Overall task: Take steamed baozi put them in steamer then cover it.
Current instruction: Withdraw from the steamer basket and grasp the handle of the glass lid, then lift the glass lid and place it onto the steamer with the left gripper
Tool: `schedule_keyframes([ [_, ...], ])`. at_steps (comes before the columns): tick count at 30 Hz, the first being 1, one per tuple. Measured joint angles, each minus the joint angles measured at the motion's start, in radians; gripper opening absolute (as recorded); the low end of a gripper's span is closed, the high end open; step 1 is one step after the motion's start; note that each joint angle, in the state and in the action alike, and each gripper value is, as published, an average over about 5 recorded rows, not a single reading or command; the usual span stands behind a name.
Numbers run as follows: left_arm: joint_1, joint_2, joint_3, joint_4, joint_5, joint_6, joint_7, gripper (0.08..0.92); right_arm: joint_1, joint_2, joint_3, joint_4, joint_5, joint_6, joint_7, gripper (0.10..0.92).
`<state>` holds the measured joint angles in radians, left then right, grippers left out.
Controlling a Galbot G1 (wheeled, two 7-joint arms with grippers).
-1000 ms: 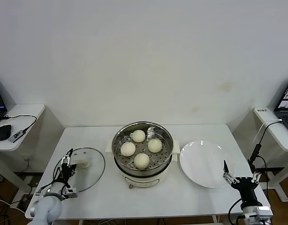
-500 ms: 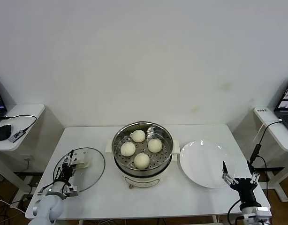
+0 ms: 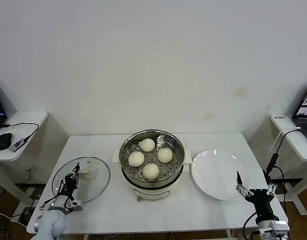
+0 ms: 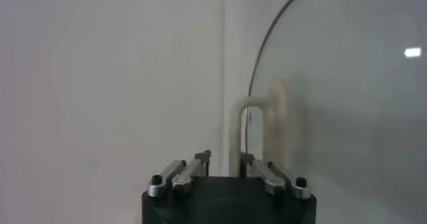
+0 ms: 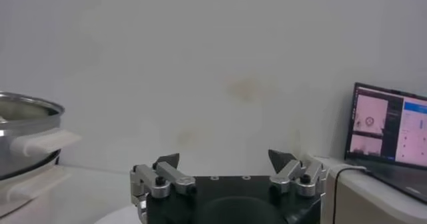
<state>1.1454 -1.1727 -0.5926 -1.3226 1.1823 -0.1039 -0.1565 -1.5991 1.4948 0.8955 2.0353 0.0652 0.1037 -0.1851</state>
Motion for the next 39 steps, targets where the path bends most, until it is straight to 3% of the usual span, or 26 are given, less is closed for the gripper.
schedule_keyframes([
  [7, 0.032, 0.023, -0.023, -0.071, -0.029, -0.006, -0.032, 0.147, -0.013, -0.013, -0.011, 0.017, -0.011, 0.001, -0.013, 0.823],
  [14, 0.086, 0.072, -0.052, -0.208, -0.102, 0.011, -0.010, 0.147, -0.018, -0.024, -0.014, 0.022, -0.014, 0.004, -0.023, 0.823],
  [27, 0.178, 0.199, -0.064, -0.523, -0.230, 0.095, 0.105, 0.147, -0.018, -0.023, -0.030, 0.016, -0.030, 0.014, -0.030, 0.823],
  [39, 0.102, 0.226, 0.124, -0.700, -0.186, 0.317, 0.256, 0.147, -0.003, 0.008, -0.057, -0.005, -0.101, 0.021, -0.027, 0.823],
])
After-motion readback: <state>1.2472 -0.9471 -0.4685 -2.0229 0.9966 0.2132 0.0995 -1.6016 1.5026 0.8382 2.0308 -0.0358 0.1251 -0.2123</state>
